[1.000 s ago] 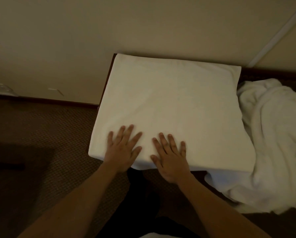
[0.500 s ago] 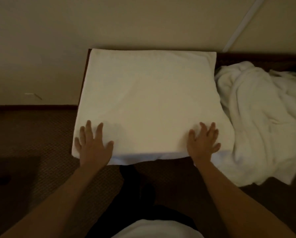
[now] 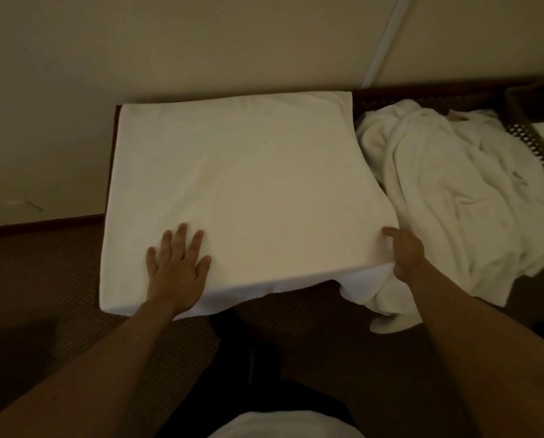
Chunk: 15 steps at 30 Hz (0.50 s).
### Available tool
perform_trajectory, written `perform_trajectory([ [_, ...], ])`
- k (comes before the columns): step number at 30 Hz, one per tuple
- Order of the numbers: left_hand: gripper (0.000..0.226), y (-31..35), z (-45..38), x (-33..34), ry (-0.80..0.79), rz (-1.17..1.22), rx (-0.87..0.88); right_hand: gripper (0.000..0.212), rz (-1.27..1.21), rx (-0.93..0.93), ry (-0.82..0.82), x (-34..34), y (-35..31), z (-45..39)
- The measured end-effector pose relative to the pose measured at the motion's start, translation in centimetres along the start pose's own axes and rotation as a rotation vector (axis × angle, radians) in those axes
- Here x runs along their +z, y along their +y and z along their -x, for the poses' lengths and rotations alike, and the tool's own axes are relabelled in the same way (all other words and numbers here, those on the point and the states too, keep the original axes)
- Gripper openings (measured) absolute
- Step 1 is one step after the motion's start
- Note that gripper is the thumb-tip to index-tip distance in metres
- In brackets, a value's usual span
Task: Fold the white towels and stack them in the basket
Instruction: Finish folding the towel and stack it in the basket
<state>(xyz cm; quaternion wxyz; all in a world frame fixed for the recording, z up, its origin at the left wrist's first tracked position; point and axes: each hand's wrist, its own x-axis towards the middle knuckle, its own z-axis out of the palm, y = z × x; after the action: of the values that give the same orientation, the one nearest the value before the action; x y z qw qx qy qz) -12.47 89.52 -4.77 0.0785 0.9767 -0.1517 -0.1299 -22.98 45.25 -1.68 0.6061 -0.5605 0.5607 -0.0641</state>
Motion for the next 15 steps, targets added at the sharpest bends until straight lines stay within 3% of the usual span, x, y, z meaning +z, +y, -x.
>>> perform_trajectory([
  [5, 0.073, 0.0, 0.0, 0.1, -0.007, -0.017, -0.018, 0.003, -0.055, 0.018, -0.084, -1.2, -0.6, 0.3],
  [7, 0.074, 0.0, 0.0, 0.0, -0.011, -0.012, -0.018, 0.019, -0.060, -0.014, -0.101, -1.5, -0.9, 0.1],
  [9, 0.074, 0.0, 0.0, 0.0, -0.023, -0.010, -0.020, 0.007, -0.085, 0.008, -0.130, -1.8, -1.4, 0.2],
  [12, 0.075, 0.2, 0.0, -0.2, -0.022, -0.001, -0.016, 0.025, -0.105, 0.081, -0.161, -2.2, -2.1, -0.2],
  [15, 0.076, 0.2, 0.0, -0.4, -0.042, -0.009, -0.018, 0.020, -0.027, 0.078, -0.191, -2.5, -2.9, -0.2],
])
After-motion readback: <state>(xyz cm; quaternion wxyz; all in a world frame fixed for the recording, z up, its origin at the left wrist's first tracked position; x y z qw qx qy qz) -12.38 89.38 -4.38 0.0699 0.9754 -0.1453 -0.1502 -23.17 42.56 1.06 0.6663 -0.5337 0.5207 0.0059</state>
